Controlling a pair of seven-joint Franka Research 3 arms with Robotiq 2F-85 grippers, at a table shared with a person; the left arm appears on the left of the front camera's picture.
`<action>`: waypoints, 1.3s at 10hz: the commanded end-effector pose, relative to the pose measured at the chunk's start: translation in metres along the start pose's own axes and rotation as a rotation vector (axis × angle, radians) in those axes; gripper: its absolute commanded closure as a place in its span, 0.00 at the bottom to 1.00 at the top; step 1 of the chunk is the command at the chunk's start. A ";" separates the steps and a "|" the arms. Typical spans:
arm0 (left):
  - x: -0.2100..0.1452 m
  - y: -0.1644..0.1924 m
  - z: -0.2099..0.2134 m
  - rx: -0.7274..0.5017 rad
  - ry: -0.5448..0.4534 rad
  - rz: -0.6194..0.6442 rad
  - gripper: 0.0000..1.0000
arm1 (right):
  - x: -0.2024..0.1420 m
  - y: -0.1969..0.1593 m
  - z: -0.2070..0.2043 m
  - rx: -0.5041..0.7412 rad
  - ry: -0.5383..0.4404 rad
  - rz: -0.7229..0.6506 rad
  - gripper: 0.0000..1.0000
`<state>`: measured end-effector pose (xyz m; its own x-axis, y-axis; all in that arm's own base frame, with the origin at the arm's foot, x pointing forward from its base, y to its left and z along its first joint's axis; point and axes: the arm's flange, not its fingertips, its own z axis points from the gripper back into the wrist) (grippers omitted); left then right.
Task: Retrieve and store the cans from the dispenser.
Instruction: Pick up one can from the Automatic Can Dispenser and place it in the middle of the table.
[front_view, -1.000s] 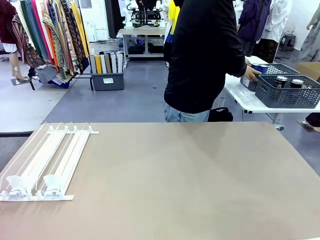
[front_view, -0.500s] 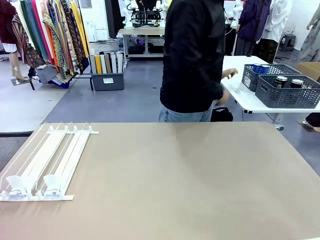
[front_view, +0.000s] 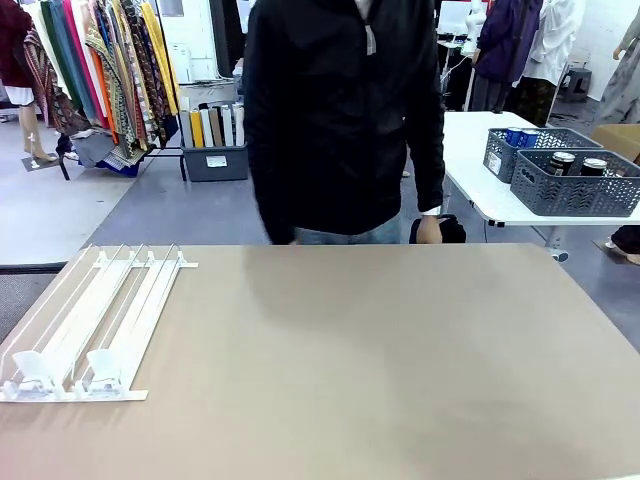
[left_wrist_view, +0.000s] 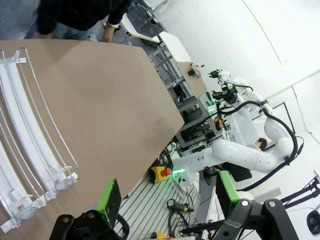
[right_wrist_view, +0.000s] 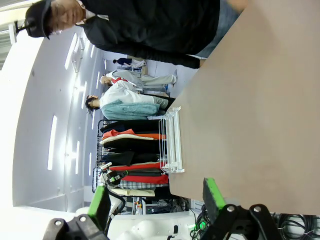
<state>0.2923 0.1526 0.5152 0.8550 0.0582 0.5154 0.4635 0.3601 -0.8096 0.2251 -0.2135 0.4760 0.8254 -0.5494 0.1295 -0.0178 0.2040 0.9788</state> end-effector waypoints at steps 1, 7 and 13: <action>0.002 -0.003 0.000 -0.014 -0.013 0.003 0.00 | 0.002 0.002 0.000 0.024 -0.007 0.024 0.00; 0.002 -0.003 0.000 -0.014 -0.013 0.003 0.00 | 0.002 0.002 0.000 0.024 -0.007 0.024 0.00; 0.002 -0.003 0.000 -0.014 -0.013 0.003 0.00 | 0.002 0.002 0.000 0.024 -0.007 0.024 0.00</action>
<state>0.2923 0.1526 0.5152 0.8550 0.0583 0.5154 0.4635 0.3601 -0.8096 0.2251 -0.2135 0.4760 0.8254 -0.5494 0.1295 -0.0178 0.2040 0.9788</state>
